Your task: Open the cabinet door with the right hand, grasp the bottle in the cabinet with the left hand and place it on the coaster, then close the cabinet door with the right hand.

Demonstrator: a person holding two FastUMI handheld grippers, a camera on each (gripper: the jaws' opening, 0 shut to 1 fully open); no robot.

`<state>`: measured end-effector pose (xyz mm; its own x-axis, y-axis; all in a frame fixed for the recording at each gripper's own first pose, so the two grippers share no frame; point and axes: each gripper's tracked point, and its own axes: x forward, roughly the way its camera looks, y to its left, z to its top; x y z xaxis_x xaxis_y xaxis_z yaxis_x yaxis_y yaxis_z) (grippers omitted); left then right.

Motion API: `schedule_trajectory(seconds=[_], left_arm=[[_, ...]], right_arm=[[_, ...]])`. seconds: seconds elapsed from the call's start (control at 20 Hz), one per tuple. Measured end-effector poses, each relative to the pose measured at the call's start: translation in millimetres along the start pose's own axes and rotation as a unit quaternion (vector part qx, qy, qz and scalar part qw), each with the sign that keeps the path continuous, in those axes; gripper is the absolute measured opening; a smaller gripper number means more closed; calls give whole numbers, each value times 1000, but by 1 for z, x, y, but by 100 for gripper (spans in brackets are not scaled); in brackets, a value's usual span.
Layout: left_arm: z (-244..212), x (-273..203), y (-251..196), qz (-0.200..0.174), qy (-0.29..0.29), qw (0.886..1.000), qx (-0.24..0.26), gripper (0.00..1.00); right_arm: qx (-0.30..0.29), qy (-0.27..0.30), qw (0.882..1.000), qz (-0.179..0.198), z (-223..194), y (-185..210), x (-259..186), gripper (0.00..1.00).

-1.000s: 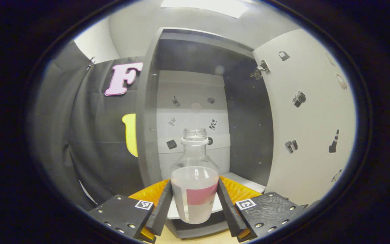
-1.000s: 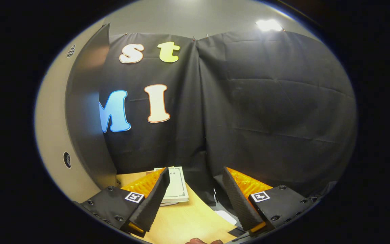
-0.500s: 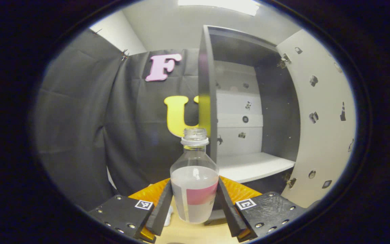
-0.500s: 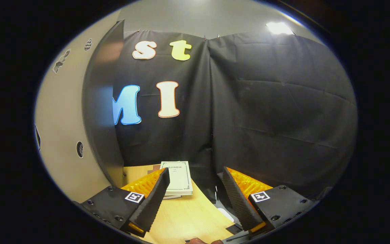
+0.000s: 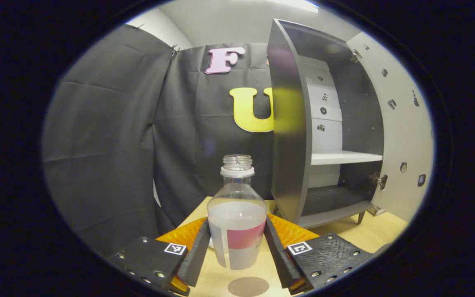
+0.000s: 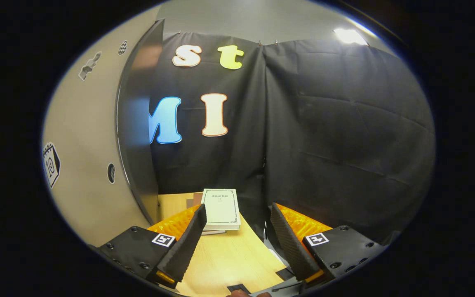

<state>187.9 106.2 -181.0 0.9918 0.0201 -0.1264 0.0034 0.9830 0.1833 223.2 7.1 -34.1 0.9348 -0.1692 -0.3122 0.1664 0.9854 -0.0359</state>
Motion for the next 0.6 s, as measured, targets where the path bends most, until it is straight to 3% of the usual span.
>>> schedule_trajectory(seconds=[0.1, 0.25, 0.3, 0.6], left_arm=[[-21, -7, 0, -8, -2, 1000, -5, 75], [-46, -18, -7, -20, -18, 1000, -6, 74], [-55, -22, -11, -25, -20, 999, -2, 72], [-108, -29, -43, -60, -2, 998, 28, 73]], right_arm=[[1, 3, 1000, 1, -3, 1, -13, 94], [8, -8, 1000, 2, -5, 2, -35, 99], [9, -3, 1000, -1, -11, 0, -39, 94], [38, 22, 998, -47, -30, -33, -62, 94]])
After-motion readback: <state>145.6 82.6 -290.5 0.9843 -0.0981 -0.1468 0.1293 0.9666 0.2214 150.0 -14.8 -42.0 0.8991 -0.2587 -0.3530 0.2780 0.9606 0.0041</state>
